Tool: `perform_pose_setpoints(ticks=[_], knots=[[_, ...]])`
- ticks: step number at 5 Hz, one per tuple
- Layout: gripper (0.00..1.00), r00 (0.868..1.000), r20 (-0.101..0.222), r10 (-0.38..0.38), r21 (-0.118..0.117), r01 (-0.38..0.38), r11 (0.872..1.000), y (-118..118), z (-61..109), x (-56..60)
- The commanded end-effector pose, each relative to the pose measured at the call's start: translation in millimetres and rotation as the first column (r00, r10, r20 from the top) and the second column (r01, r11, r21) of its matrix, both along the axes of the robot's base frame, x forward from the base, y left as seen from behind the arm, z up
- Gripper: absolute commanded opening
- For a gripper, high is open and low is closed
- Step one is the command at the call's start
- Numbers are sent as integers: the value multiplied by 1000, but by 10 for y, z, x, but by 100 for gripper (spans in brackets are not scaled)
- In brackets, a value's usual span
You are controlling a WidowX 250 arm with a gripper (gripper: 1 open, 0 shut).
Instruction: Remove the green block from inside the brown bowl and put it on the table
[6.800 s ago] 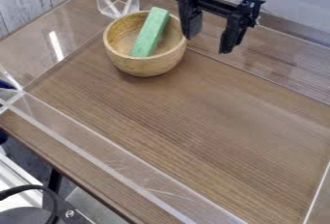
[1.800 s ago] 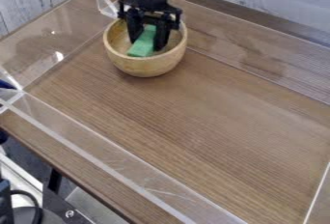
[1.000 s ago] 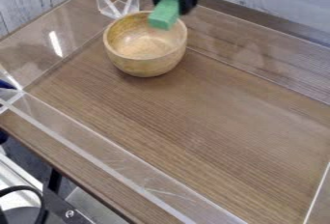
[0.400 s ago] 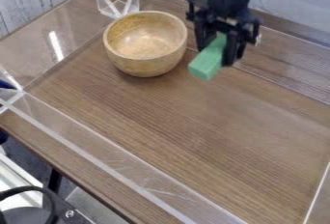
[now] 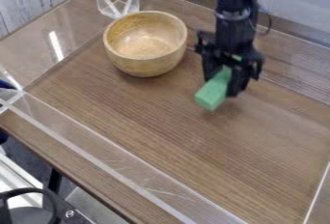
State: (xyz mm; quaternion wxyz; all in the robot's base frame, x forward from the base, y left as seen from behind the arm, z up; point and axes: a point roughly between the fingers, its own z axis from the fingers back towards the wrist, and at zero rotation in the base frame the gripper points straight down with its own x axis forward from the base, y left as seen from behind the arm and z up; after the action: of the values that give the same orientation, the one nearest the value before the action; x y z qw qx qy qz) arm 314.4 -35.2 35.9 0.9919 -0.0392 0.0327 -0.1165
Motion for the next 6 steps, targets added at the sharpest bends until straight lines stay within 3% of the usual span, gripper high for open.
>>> perform_pose_setpoints(ticks=[1, 2, 4, 6], knots=[[0, 998, 54, -16, -4, 16, 1000, -50, 12, 146], [0, 996, 84, -19, 6, 19, 1000, -19, 200, 176], [0, 994, 104, -25, 11, 24, 1000, 3, 330, 206], [0, 994, 105, -28, 13, 27, 1000, 48, 282, 302]])
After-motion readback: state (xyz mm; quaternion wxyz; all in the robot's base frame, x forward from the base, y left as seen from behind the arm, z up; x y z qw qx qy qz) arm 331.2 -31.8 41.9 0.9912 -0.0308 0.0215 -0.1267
